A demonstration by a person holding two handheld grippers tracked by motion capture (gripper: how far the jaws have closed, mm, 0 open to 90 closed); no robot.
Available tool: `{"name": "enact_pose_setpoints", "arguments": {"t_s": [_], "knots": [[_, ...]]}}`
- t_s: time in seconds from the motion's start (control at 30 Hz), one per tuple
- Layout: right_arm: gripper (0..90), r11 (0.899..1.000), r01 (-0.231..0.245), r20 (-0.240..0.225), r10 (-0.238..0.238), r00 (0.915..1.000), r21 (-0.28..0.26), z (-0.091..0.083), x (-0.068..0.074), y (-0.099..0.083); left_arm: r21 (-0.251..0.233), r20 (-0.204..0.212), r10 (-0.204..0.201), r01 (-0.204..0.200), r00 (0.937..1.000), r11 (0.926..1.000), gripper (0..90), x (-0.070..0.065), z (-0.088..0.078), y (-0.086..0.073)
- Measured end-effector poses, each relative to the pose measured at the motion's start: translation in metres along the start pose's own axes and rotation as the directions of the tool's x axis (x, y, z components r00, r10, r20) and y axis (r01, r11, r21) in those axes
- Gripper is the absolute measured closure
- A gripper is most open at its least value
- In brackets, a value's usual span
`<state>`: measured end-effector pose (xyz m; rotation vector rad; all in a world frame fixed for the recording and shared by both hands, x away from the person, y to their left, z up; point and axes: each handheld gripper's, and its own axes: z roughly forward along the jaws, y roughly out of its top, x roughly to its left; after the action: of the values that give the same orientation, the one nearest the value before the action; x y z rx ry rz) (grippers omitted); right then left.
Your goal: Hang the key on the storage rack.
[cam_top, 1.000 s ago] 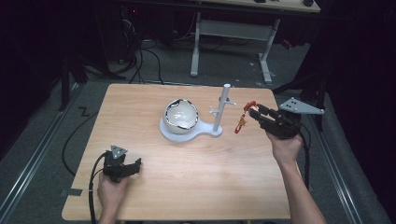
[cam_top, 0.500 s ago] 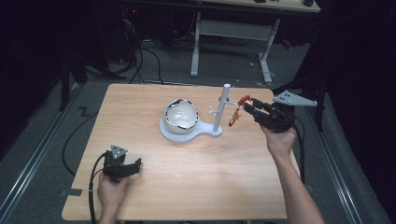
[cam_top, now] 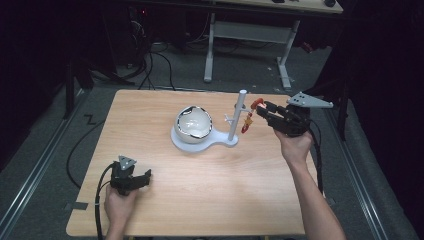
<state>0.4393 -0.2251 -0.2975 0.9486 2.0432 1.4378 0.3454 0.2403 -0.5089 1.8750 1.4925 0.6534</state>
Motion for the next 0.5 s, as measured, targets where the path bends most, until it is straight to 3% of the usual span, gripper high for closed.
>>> {"name": "enact_pose_setpoints", "arguments": {"t_s": [0.5], "knots": [[65.2, 1.000, -0.025, 0.013, 0.025, 0.9996, 0.014, 0.0089, -0.0046, -0.0021, 0.000, 0.000, 0.000, 0.000, 1.0000, 1.0000, 21.7, 0.0000, 0.0000, 0.0000]]}}
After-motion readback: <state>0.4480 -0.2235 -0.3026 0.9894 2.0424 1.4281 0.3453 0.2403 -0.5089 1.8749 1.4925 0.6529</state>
